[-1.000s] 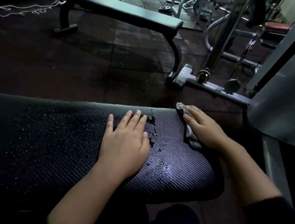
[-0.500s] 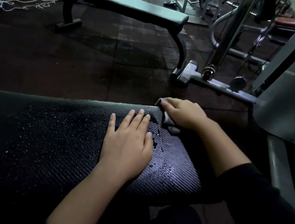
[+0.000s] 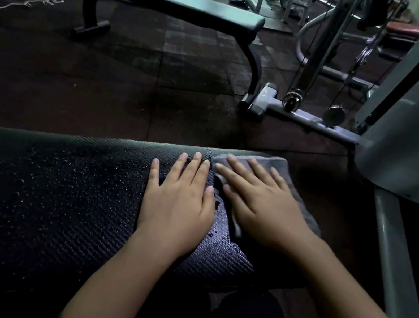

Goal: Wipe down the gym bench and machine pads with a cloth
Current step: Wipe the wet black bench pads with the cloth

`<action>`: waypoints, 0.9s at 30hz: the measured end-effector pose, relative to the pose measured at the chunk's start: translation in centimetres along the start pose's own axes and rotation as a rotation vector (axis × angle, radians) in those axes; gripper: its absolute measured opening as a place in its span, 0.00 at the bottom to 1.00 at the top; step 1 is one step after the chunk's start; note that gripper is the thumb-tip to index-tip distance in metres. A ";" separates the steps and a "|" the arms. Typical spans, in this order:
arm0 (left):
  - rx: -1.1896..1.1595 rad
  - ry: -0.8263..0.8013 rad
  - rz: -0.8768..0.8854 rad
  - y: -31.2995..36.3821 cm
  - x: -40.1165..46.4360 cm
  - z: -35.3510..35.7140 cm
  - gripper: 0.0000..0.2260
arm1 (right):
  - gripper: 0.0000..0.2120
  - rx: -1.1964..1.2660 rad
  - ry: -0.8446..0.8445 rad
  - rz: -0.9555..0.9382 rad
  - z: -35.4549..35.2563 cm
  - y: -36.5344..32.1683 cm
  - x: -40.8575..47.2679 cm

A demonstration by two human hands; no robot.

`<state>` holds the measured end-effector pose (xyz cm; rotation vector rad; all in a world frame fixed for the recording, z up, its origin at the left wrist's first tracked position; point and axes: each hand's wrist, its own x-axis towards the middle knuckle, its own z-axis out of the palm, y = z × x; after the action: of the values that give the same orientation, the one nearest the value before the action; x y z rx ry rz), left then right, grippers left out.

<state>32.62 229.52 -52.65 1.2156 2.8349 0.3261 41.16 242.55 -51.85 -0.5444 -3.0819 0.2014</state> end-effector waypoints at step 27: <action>-0.017 -0.010 -0.009 -6.8 -5.4 -3.2 0.24 | 0.17 0.370 0.152 -0.137 -0.4 -0.9 -3.0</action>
<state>31.09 220.50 -51.19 1.1974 2.8228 0.3424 43.67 240.78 -51.28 -0.3147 -2.8182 0.6743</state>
